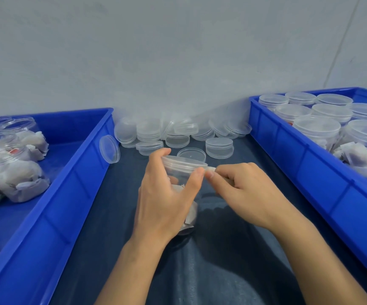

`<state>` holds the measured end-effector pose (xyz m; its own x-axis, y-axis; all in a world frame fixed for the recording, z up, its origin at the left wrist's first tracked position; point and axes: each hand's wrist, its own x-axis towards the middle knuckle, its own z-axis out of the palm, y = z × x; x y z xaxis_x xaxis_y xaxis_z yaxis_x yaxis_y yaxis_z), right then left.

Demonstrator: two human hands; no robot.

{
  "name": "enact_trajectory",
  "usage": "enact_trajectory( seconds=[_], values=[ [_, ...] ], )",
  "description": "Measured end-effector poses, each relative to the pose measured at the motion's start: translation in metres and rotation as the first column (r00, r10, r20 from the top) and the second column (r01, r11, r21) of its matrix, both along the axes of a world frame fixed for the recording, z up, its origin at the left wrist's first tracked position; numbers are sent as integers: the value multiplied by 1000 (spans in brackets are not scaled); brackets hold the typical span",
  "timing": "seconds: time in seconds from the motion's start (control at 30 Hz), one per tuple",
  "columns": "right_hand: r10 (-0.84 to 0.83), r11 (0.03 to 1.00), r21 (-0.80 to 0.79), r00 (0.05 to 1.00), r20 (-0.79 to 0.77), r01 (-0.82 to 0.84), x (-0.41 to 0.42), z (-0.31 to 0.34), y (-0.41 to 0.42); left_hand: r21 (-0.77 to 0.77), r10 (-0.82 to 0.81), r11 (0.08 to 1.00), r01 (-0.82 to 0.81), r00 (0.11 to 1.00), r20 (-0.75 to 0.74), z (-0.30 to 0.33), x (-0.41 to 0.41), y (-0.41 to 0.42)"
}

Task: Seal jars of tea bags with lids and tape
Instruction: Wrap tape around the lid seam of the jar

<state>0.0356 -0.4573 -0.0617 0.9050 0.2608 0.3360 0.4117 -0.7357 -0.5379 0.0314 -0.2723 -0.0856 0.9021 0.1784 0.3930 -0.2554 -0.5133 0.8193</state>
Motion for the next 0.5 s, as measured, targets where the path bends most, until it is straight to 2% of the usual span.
enact_trajectory(
  seconds=[0.37,0.5],
  values=[
    [49,998,26,998,29,-50,-2,1,0,51,30,998,-30,1000,5,-2,1,5],
    [20,999,45,1000,22,-21,-2,2,2,61,32,998,-32,999,-2,-1,1,4]
  ],
)
